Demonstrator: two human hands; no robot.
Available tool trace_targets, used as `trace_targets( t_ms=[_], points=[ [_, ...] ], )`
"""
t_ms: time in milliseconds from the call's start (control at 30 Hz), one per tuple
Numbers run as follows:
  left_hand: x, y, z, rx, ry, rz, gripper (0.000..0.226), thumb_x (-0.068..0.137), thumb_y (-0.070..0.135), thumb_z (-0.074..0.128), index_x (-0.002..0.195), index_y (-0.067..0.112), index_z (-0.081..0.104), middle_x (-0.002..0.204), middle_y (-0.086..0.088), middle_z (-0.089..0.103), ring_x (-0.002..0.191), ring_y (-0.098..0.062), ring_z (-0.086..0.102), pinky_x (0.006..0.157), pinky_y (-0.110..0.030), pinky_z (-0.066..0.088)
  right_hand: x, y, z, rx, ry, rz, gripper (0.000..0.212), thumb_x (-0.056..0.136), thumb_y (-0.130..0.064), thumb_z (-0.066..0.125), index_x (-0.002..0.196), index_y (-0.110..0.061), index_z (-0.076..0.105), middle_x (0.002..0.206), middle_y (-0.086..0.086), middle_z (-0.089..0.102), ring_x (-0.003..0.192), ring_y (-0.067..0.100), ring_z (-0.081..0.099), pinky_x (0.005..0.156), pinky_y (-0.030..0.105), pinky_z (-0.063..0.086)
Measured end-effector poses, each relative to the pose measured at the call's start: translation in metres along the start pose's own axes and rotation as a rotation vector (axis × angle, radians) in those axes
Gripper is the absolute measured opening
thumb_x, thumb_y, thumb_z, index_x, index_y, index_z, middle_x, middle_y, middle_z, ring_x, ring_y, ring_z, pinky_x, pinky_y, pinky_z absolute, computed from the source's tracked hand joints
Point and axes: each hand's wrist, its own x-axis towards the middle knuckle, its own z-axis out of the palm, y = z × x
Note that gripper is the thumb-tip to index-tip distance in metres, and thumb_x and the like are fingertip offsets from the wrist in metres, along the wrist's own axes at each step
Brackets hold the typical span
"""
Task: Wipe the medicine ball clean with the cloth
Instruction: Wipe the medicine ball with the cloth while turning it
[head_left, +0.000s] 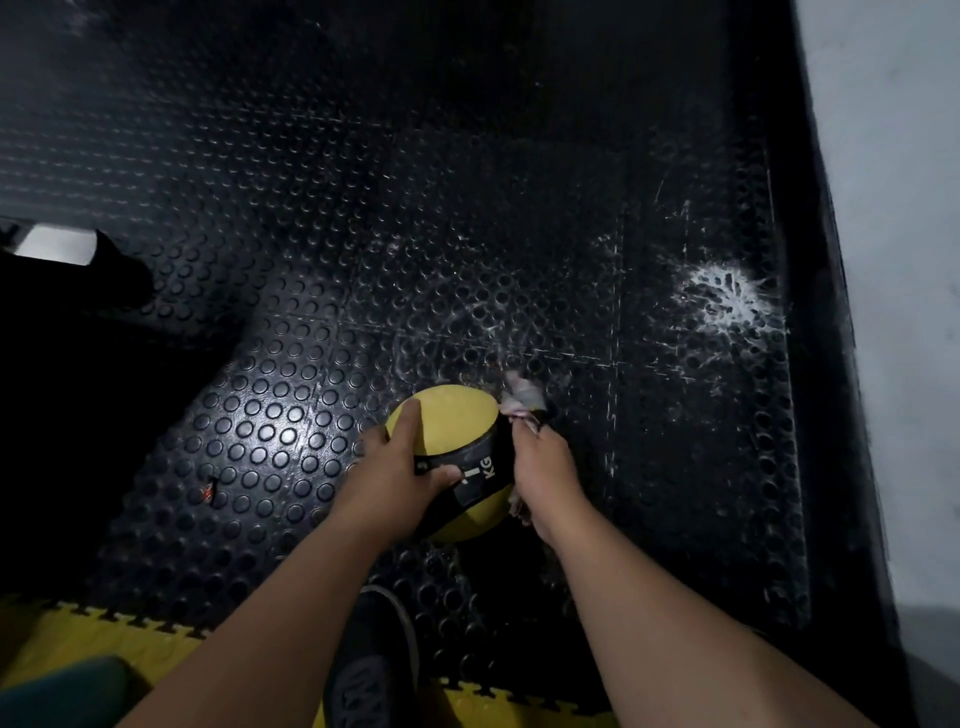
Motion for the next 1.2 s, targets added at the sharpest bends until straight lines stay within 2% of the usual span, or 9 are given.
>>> trace_targets(
  t_ms=[100, 233, 367, 533, 633, 833, 933, 1033, 1200],
  points=[
    [0.003, -0.002, -0.003, -0.03, 0.006, -0.019, 0.094, 0.089, 0.047, 0.072, 0.155, 0.05, 0.006, 0.159, -0.01, 0.025, 0.13, -0.039, 0.05, 0.1, -0.051, 0.051, -0.013, -0.006, 0.005, -0.088, -0.02, -0.139, 0.029, 0.103, -0.038, 0.044, 0.097, -0.017, 0.063, 0.095, 0.003, 0.068, 0.088, 0.023, 0.064, 0.078, 0.04, 0.053],
    [0.0, 0.0, -0.001, 0.038, 0.0, 0.004, 0.093, 0.09, 0.05, 0.069, 0.156, 0.047, 0.004, 0.161, -0.011, 0.02, 0.133, -0.042, 0.048, 0.102, -0.05, 0.046, -0.004, 0.003, -0.003, 0.027, -0.02, 0.013, 0.041, 0.1, -0.043, 0.044, 0.108, -0.011, 0.067, 0.101, 0.01, 0.071, 0.094, 0.029, 0.068, 0.087, 0.052, 0.056],
    [0.003, -0.004, -0.005, -0.039, -0.005, 0.004, 0.095, 0.089, 0.045, 0.073, 0.158, 0.046, 0.007, 0.159, -0.012, 0.025, 0.133, -0.038, 0.048, 0.105, -0.049, 0.046, -0.014, -0.005, 0.004, -0.073, -0.039, -0.111, 0.038, 0.104, -0.039, 0.044, 0.113, -0.011, 0.067, 0.106, 0.009, 0.068, 0.096, 0.029, 0.064, 0.082, 0.038, 0.052],
    [0.001, -0.007, -0.006, -0.041, -0.036, 0.02, 0.097, 0.088, 0.043, 0.075, 0.158, 0.046, 0.008, 0.159, -0.008, 0.023, 0.138, -0.037, 0.043, 0.106, -0.049, 0.044, 0.003, 0.001, -0.005, 0.033, -0.081, 0.101, 0.044, 0.101, -0.046, 0.043, 0.119, -0.011, 0.064, 0.114, 0.011, 0.069, 0.103, 0.031, 0.065, 0.094, 0.051, 0.055],
    [0.006, -0.014, -0.011, -0.14, -0.066, 0.001, 0.099, 0.085, 0.036, 0.08, 0.158, 0.044, 0.015, 0.155, -0.011, 0.027, 0.136, -0.036, 0.043, 0.109, -0.05, 0.044, 0.0, -0.009, 0.002, -0.078, -0.085, -0.052, 0.05, 0.092, -0.055, 0.04, 0.114, -0.019, 0.066, 0.11, 0.005, 0.069, 0.102, 0.029, 0.065, 0.092, 0.05, 0.053],
    [0.026, -0.031, -0.016, -0.327, -0.174, -0.039, 0.119, 0.045, 0.074, 0.088, 0.144, 0.061, 0.026, 0.148, -0.007, 0.04, 0.129, -0.035, 0.052, 0.102, -0.056, 0.052, 0.02, 0.0, -0.009, 0.194, -0.153, 0.24, 0.044, 0.105, -0.045, 0.045, 0.134, -0.014, 0.059, 0.126, 0.009, 0.067, 0.106, 0.027, 0.062, 0.09, 0.041, 0.049],
    [0.027, -0.027, -0.006, -0.461, -0.117, -0.047, 0.112, 0.049, 0.074, 0.089, 0.143, 0.061, 0.029, 0.148, -0.005, 0.042, 0.132, -0.035, 0.05, 0.102, -0.057, 0.051, 0.026, -0.006, -0.005, 0.29, -0.143, 0.261, 0.048, 0.104, -0.047, 0.047, 0.139, -0.015, 0.057, 0.133, 0.006, 0.065, 0.117, 0.026, 0.061, 0.104, 0.045, 0.048],
    [0.015, -0.014, 0.003, -0.536, -0.045, 0.0, 0.102, 0.055, 0.072, 0.087, 0.14, 0.055, 0.034, 0.144, -0.006, 0.047, 0.129, -0.032, 0.054, 0.1, -0.056, 0.053, 0.015, -0.011, -0.01, 0.261, -0.094, 0.139, 0.047, 0.106, -0.043, 0.044, 0.141, -0.012, 0.053, 0.136, 0.006, 0.06, 0.113, 0.023, 0.059, 0.096, 0.038, 0.048],
    [0.002, 0.0, 0.011, -0.476, -0.208, 0.024, 0.105, 0.066, 0.06, 0.086, 0.15, 0.049, 0.024, 0.155, -0.002, 0.036, 0.139, -0.029, 0.045, 0.112, -0.049, 0.044, 0.0, 0.004, -0.038, 0.249, 0.04, 0.091, 0.059, 0.102, -0.055, 0.042, 0.143, -0.013, 0.051, 0.138, 0.015, 0.06, 0.119, 0.032, 0.059, 0.102, 0.046, 0.049]
  ],
)
